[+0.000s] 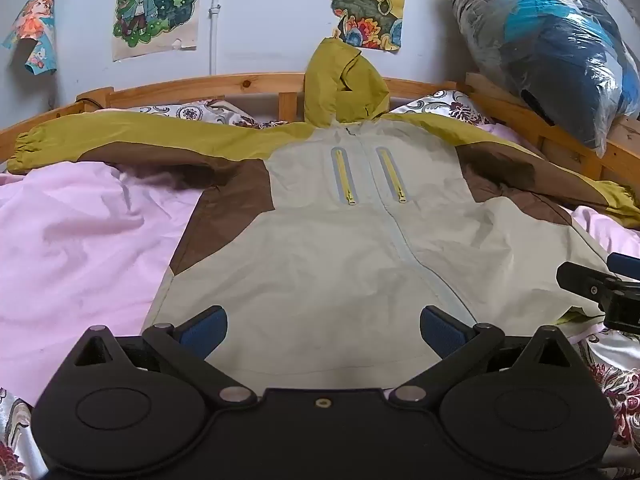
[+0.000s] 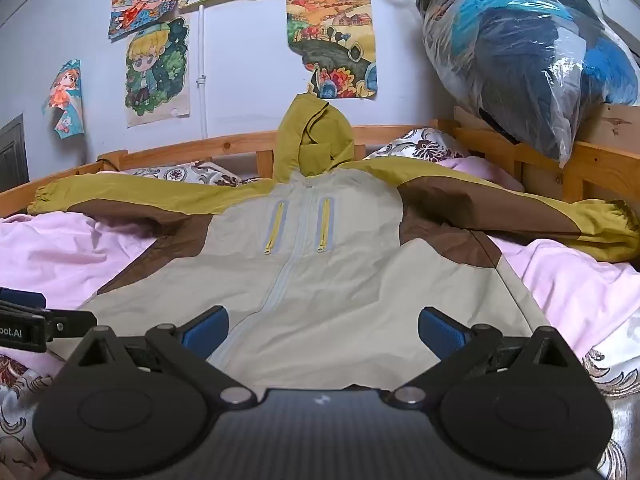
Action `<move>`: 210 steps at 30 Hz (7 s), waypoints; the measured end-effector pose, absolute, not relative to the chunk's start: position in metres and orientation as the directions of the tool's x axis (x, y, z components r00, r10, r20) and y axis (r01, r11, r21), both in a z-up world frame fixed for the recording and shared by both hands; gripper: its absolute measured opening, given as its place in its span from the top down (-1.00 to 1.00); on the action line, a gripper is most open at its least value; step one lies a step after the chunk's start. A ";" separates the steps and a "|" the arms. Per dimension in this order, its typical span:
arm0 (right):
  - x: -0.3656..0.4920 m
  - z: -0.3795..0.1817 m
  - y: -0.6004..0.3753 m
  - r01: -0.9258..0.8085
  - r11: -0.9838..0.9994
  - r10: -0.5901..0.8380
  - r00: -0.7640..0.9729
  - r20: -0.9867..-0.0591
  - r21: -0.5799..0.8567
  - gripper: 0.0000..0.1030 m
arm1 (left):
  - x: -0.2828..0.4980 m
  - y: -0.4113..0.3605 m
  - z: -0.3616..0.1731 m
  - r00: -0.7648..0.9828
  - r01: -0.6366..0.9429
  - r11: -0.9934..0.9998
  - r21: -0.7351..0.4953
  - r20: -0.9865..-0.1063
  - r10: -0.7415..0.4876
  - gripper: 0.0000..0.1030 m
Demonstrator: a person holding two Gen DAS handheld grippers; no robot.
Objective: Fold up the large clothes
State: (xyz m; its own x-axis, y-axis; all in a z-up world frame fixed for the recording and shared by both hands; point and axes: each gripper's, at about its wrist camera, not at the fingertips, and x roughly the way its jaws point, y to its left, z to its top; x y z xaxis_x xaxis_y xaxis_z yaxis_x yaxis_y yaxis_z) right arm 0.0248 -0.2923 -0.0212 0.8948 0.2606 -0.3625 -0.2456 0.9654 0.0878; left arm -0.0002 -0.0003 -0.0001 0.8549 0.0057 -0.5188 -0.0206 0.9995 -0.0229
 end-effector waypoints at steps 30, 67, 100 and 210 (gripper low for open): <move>0.025 -0.021 -0.293 -0.244 0.966 0.260 0.891 -0.371 0.090 -1.00 | 0.000 0.000 0.000 0.851 -0.022 0.999 -0.029 -0.526 0.004 -0.99; 0.026 -0.023 -0.293 -0.244 0.965 0.260 0.890 -0.374 0.091 -1.00 | 0.000 0.001 -0.006 0.847 -0.022 0.999 -0.029 -0.531 0.003 -0.99; 0.033 -0.022 -0.309 -0.164 0.977 0.202 0.917 -0.343 0.137 -1.00 | 0.012 -0.005 -0.012 0.833 -0.024 0.999 -0.026 -0.554 0.005 -0.99; 0.450 0.057 -0.233 -0.290 0.947 0.318 0.803 -0.504 0.134 0.98 | 0.139 0.093 -0.036 0.885 0.032 0.964 -0.266 -0.440 -0.151 0.82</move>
State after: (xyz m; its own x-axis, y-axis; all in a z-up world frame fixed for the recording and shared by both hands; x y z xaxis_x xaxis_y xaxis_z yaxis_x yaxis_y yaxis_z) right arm 0.4503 -0.2326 0.0570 0.8032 0.3176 -0.5039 -0.2903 0.9474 0.1344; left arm 0.1393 0.0932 -0.0359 0.8852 -0.1506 -0.4401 0.0318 0.9635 -0.2658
